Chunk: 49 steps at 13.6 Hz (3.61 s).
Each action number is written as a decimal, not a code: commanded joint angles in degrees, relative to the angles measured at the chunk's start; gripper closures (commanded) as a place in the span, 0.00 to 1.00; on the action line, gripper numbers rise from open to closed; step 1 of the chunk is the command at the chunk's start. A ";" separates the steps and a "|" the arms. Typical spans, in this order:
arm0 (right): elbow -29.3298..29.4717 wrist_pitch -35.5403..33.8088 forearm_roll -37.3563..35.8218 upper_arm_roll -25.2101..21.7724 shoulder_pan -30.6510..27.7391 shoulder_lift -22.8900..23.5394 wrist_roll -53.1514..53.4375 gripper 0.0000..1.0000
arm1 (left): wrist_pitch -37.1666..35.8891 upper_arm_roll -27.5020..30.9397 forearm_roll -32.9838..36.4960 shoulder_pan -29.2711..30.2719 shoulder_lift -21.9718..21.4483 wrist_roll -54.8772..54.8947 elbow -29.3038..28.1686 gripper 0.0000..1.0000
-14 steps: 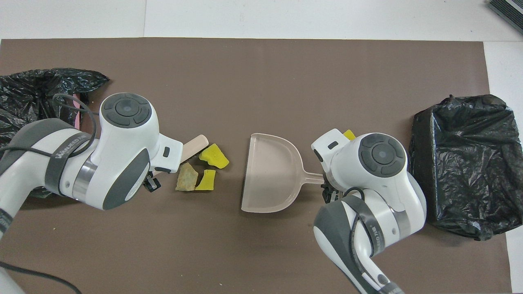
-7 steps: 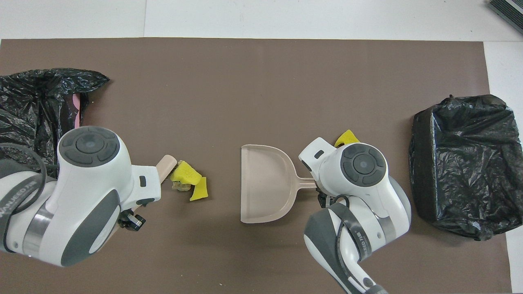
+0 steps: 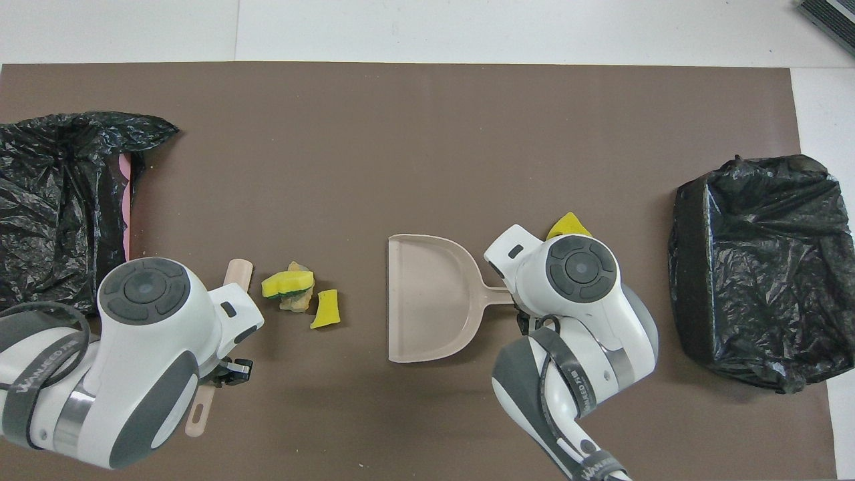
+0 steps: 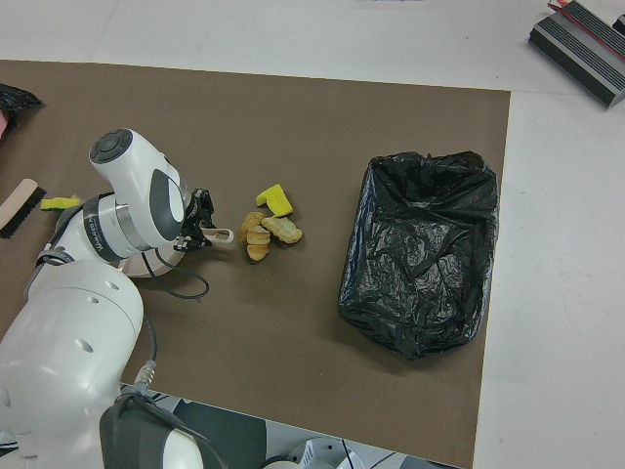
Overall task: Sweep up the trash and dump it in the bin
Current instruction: 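Sweep the sponges and chunks into the dustpan with the left gripper's brush, then carry the loaded dustpan to the black bag with the right gripper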
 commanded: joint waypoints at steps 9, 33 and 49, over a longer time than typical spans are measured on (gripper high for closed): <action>5.37 -11.18 -5.37 0.15 1.50 0.76 7.65 1.00 | 18.94 0.31 -12.45 -11.24 4.49 -21.66 -6.89 1.00; 4.67 -11.00 -5.37 0.15 1.06 0.49 10.11 1.00 | 11.24 -0.04 -17.56 -29.70 7.69 -41.63 5.34 1.00; 7.39 -22.85 -5.46 -0.20 -27.64 -16.99 -12.16 1.00 | 30.48 -0.04 -17.56 -40.61 4.94 -43.47 -7.24 1.00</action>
